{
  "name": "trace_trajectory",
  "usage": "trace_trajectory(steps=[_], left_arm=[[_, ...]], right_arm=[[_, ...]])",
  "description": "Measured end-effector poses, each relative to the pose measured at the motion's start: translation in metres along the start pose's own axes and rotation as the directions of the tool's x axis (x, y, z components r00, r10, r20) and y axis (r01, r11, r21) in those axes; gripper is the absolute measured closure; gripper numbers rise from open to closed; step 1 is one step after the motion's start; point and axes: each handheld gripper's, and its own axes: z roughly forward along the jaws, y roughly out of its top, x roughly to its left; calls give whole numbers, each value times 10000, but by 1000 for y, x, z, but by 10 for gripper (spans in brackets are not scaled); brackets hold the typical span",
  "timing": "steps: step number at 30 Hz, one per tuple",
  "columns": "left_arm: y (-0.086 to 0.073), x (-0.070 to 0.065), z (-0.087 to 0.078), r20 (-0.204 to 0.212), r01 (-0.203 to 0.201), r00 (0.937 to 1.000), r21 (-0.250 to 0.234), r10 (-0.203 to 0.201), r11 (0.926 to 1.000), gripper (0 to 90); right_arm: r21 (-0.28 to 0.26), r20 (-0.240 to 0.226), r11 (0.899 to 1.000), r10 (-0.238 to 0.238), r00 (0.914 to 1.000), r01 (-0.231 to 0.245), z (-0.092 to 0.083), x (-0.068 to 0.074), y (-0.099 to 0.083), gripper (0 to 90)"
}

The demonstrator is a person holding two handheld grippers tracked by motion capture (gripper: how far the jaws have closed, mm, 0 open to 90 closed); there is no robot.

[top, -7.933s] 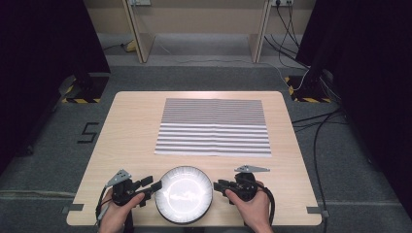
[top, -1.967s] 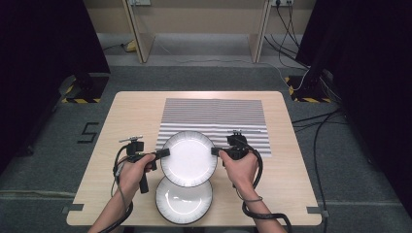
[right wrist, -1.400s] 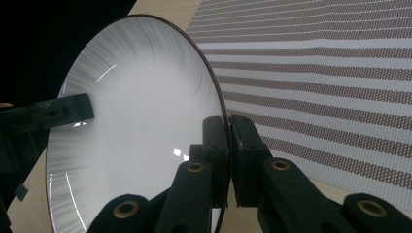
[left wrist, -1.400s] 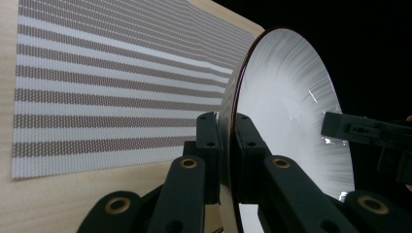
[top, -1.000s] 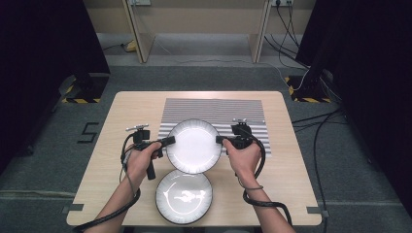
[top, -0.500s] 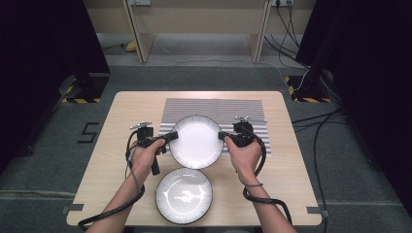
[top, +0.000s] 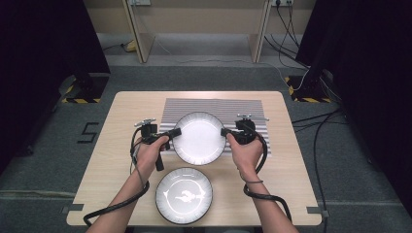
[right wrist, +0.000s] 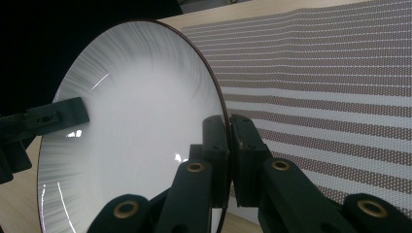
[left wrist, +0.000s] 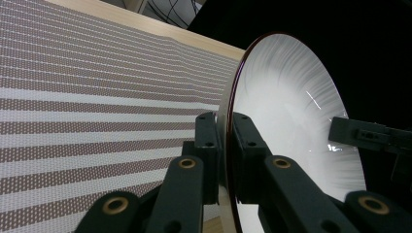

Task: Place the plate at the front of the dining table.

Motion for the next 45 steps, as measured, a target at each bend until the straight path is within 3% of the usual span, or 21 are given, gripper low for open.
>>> trace_trajectory(steps=[36, 45], left_arm=[[13, 3, 22, 26, -103, 9999, -189, 104, 9998, 827], [14, 6, 31, -36, 24, 10000, -227, -25, 9997, 823]], right_arm=[[-360, 353, 9994, 18, 9994, -5, 9, -11, 14, 858], [-429, 478, 9991, -10, 9989, 31, 13, -14, 17, 859]])
